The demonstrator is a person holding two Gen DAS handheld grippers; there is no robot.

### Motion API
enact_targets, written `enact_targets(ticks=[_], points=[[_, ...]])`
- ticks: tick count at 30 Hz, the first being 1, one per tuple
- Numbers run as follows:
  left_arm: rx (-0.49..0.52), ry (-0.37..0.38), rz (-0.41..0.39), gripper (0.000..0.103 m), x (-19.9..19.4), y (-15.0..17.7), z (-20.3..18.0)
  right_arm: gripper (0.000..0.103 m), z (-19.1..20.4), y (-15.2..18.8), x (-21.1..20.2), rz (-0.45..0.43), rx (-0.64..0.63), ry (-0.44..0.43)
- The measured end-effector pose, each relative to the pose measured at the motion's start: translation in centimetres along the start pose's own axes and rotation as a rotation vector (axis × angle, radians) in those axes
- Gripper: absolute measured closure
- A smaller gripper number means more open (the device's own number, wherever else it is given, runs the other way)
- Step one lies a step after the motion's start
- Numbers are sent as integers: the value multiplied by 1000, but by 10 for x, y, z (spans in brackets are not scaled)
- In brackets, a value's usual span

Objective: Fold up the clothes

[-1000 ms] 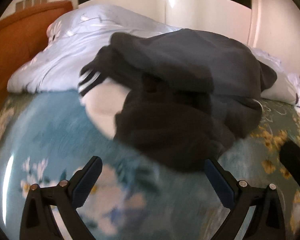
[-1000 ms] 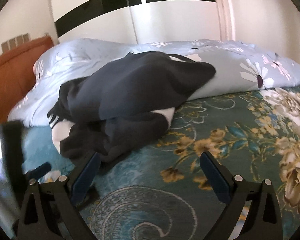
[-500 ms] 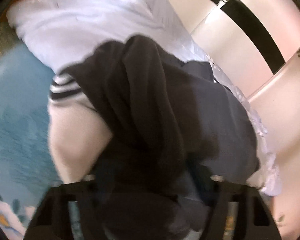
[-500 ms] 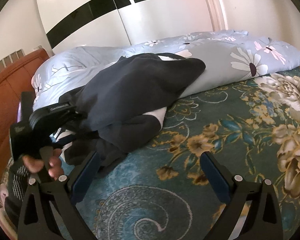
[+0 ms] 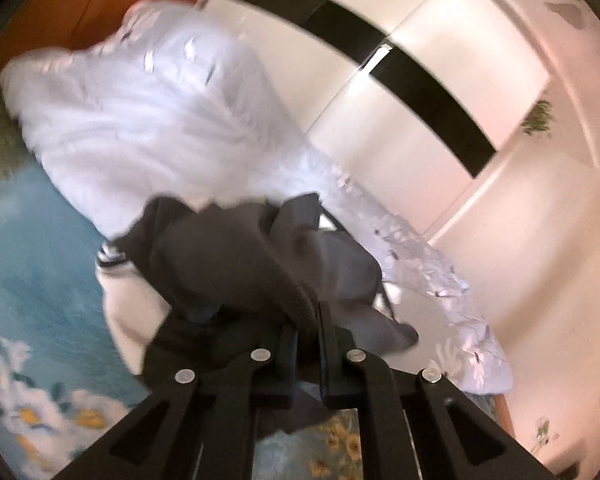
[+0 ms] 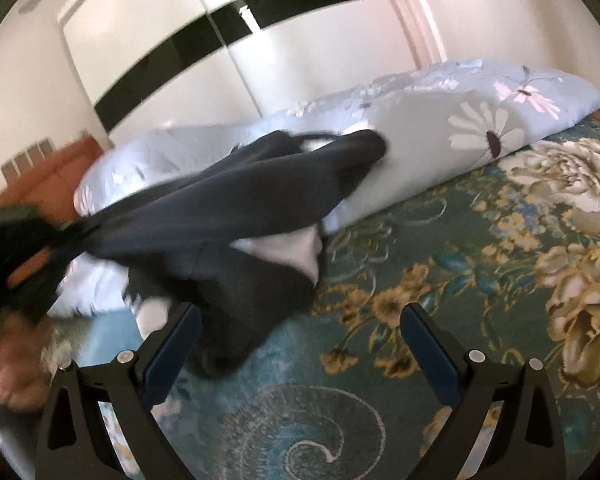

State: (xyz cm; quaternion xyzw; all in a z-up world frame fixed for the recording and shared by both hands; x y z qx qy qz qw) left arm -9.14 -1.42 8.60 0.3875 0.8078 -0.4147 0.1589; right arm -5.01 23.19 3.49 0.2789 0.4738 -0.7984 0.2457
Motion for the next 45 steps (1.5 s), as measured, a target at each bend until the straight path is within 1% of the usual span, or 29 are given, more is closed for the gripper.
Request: enact_targets(ticks=[5, 6, 9, 11, 13, 14, 17, 19, 20, 21, 23, 25, 27, 28, 29, 31, 32, 33, 34, 36, 37, 38, 39, 42, 44, 45], points=[[25, 54, -78, 96, -79, 4, 10, 3, -4, -14, -29, -91, 42, -36], [22, 52, -98, 96, -101, 11, 21, 3, -4, -16, -34, -105, 49, -40], [-32, 9, -151, 97, -149, 36, 67, 3, -1, -20, -50, -151, 56, -45], [-85, -59, -164, 97, -173, 61, 112, 3, 5, -20, -59, -176, 43, -45], [-146, -138, -163, 97, -191, 89, 158, 3, 16, -19, -63, -188, 17, -45], [-181, -164, -147, 97, -193, 106, 179, 3, 25, -16, -64, -186, -6, -51], [-287, -234, -89, 97, -197, 156, 239, 3, 57, -2, -60, -157, -86, -114], [-332, -213, -22, 97, -181, 187, 258, 3, 83, 11, -54, -123, -155, -167], [-340, -193, -7, 97, -172, 198, 261, 3, 96, 20, -50, -93, -185, -196], [-334, -181, 7, 97, -167, 204, 260, 3, 111, 31, -46, -52, -211, -255], [-273, -188, 23, 97, -159, 201, 249, 3, 139, 55, -41, 30, -254, -398], [-164, -240, -4, 97, -159, 194, 236, 3, 164, 81, -37, 115, -301, -524], [-120, -263, 5, 95, -156, 194, 234, 3, 181, 103, -29, 186, -355, -565], [-116, -257, 7, 95, -157, 194, 234, 3, 188, 113, -23, 215, -385, -551], [-114, -249, 9, 95, -158, 195, 235, 3, 194, 119, -21, 217, -414, -528], [-111, -233, 13, 92, -161, 196, 237, 3, 203, 119, -19, 183, -462, -474], [-110, -227, 16, 88, -163, 195, 235, 3, 207, 117, -19, 168, -477, -457], [-112, -226, 20, 82, -165, 196, 238, 3, 211, 111, -18, 162, -482, -459], [-115, -226, 24, 78, -167, 196, 241, 3, 215, 105, -16, 161, -485, -460], [-119, -221, 31, 67, -166, 197, 235, 3, 219, 95, -2, 211, -457, -448], [-119, -215, 32, 66, -165, 196, 229, 3, 220, 92, 6, 247, -433, -446], [-112, -215, 31, 63, -166, 197, 225, 3, 221, 92, 13, 302, -399, -472], [-97, -220, 31, 60, -170, 200, 223, 3, 219, 95, 17, 330, -375, -483], [-47, -243, 32, 55, -176, 205, 217, 3, 223, 96, 19, 357, -353, -498], [-16, -265, 30, 54, -176, 205, 215, 3, 224, 101, 19, 404, -307, -502], [-3, -271, 28, 54, -177, 206, 213, 3, 224, 103, 18, 424, -269, -527]])
Point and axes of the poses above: each gripper's, at about its wrist camera, not at the fingertips, and x roughly the way its jaws point, z to its left, y to its underside, the point moved 9 cm from there along x, roughly the way its jaws point, and after that the axes turned 12 degrees about z, right-handed, at the moved point
